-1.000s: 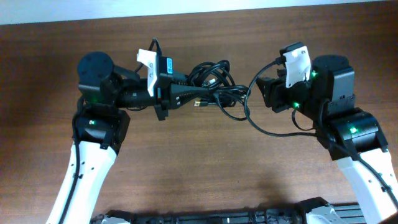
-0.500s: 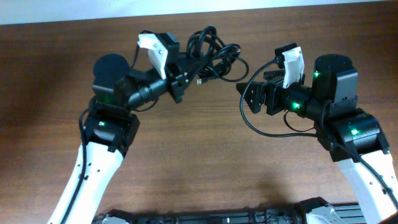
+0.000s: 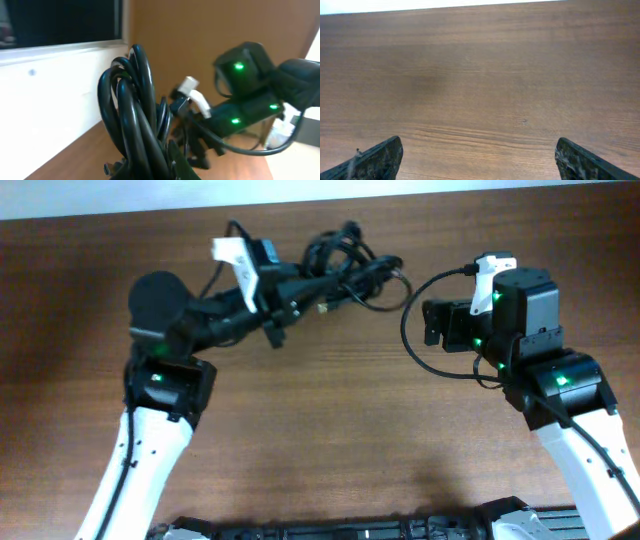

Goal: Untangle cables

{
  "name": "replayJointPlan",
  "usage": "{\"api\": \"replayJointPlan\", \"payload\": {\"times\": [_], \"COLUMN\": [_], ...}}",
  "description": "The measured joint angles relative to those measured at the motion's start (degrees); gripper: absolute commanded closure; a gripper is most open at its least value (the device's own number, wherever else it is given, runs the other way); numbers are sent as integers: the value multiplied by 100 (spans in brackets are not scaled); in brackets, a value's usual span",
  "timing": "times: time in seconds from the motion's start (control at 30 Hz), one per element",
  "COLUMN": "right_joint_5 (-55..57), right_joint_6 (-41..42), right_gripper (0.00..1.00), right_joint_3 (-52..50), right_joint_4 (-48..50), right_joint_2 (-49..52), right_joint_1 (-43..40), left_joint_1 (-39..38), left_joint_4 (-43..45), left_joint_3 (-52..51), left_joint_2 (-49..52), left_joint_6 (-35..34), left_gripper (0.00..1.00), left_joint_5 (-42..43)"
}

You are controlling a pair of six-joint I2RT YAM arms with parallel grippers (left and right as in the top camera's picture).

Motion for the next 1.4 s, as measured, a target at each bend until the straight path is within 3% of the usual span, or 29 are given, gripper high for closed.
{"api": "replayJointPlan", "payload": {"times": [0.1,0.23,0.47,0.67,0.8,1.0,1.07,1.1,1.13,1.17,1.2,1.33,1.37,1.4], "right_joint_5": [-544,-1845,-2474,-1856,-935,-560,-404,-313,-168,33,269,424,356,177], "right_joint_6": [4,225,938,1025,1043,1045,999,931,804,723,629,313,234,127], "right_gripper": [4,2,1,1,1,2,12,30,65,93,96,94,73,46], "right_joint_3": [0,0,0,9,26,48,55,57,61,59,59,59,59,59], "right_joint_4": [192,1287,2092,1744,977,702,555,514,472,404,389,411,409,376], "right_joint_2": [-13,-61,-85,57,105,-11,-157,-315,-466,-584,-734,-1349,-1436,-1534], "right_joint_1": [-2,0,0,0,24,83,87,94,98,68,2,-11,-11,-11], "left_joint_1": [315,319,66,-262,-142,208,214,214,214,240,352,273,221,177], "left_joint_4": [-55,-105,-234,-216,-225,-295,-321,-339,-363,-352,-352,-356,-358,-358], "left_joint_3": [0,0,0,0,-22,-72,-76,-79,-79,-79,-79,-79,-79,-79], "left_joint_2": [0,0,0,0,-17,-26,-26,-26,-33,-42,-101,-210,-210,-210], "left_joint_6": [-166,-828,-1351,-1394,-1399,-1436,-1436,-1438,-1438,-1432,-1412,-1305,-1300,-1298], "left_gripper": [100,100,100,100,100,100,100,100,100,100,100,100,100,100], "left_joint_5": [-232,-686,-1106,-1158,-931,-579,-431,-367,-304,-308,-289,-192,-177,-175]}}
